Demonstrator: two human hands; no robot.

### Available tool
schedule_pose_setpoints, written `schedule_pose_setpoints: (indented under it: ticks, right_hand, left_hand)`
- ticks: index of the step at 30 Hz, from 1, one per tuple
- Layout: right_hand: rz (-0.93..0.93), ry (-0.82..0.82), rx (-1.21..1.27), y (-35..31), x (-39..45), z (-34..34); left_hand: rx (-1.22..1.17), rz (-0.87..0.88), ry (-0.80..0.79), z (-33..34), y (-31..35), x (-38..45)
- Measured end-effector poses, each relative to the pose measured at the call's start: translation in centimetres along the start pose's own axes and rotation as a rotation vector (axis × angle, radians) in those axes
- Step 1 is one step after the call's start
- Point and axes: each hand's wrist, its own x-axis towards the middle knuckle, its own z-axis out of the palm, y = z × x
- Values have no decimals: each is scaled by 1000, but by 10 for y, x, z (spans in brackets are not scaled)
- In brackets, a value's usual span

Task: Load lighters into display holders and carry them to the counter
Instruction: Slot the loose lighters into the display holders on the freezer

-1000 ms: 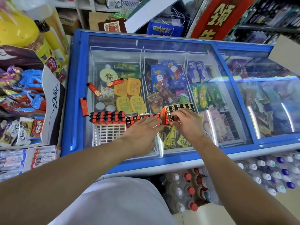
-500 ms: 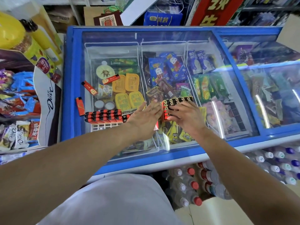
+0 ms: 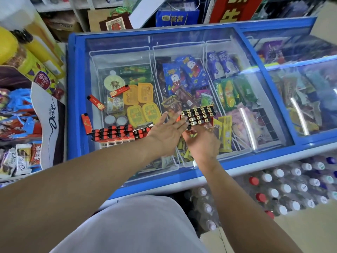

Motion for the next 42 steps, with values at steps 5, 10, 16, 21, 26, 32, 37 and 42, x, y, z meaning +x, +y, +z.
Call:
schedule_pose_setpoints:
  ticks: [5,10,16,21,26,32,37,42]
  right_hand:
    - [64,107,78,-4,-9,4]
    - [304,195,561,2,-15,-21]
    - [517,286,926,55,16,-35]
    - [467,103,712,59,25,-22]
    - [393,84,519,59,23,-13]
    - [353,-3,267,55,41,-20]
    - [295,-22,315,58,39,-24]
    - [96,34,9,48,27,-31]
  left_hand:
    - [-91,-10,-22,0,-5,6]
    - [-176,1,-34,2,-11,5]
    - [-200,-13,-31,6,-7,6]
    - [-200,-16,-29,6,-7,5]
    - [-205,-17,-32,6,-8,6]
    - [-200,7,-6,7,-7,2]
    - [-180,-2,193,27,-13,-22]
    - [-272,-185,371,65,-32,-74]
